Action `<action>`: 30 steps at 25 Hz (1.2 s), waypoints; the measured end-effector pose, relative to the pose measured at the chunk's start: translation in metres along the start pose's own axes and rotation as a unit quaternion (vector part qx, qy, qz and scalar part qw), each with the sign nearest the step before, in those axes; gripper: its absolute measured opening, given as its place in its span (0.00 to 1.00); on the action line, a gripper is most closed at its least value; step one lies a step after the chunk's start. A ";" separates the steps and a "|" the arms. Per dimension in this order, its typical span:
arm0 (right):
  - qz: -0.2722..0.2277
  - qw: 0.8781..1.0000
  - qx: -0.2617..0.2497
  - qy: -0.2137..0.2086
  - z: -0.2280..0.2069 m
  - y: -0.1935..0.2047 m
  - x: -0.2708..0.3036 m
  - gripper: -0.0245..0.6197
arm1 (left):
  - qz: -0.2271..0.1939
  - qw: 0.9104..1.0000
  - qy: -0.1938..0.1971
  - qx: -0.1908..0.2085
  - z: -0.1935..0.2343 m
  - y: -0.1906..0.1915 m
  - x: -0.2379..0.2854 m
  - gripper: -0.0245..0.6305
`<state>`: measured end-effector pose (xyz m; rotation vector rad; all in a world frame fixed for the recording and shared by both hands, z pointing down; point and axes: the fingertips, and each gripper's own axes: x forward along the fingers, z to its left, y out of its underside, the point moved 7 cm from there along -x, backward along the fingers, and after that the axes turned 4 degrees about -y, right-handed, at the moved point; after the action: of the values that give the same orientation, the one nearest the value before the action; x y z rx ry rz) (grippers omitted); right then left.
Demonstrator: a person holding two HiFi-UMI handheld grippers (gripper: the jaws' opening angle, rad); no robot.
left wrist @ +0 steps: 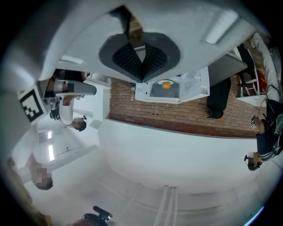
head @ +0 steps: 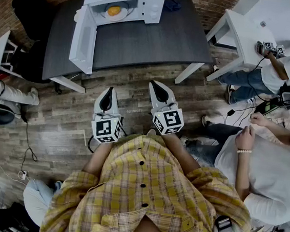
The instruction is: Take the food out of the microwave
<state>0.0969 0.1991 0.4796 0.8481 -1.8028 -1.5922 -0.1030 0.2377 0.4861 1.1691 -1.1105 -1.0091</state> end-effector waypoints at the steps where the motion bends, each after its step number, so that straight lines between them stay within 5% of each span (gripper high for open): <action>1: 0.000 1.000 0.000 0.000 0.000 0.000 -0.002 0.04 | 0.000 1.000 0.000 0.001 -0.001 0.000 -0.001 0.03; 30: -0.013 0.999 0.009 -0.037 -0.043 -0.010 -0.031 0.04 | 0.004 0.999 -0.044 0.009 -0.062 0.003 -0.008 0.03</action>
<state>0.1507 0.1959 0.4744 0.8353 -1.8667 -1.6457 -0.0431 0.2565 0.4848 1.1422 -1.1949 -1.0556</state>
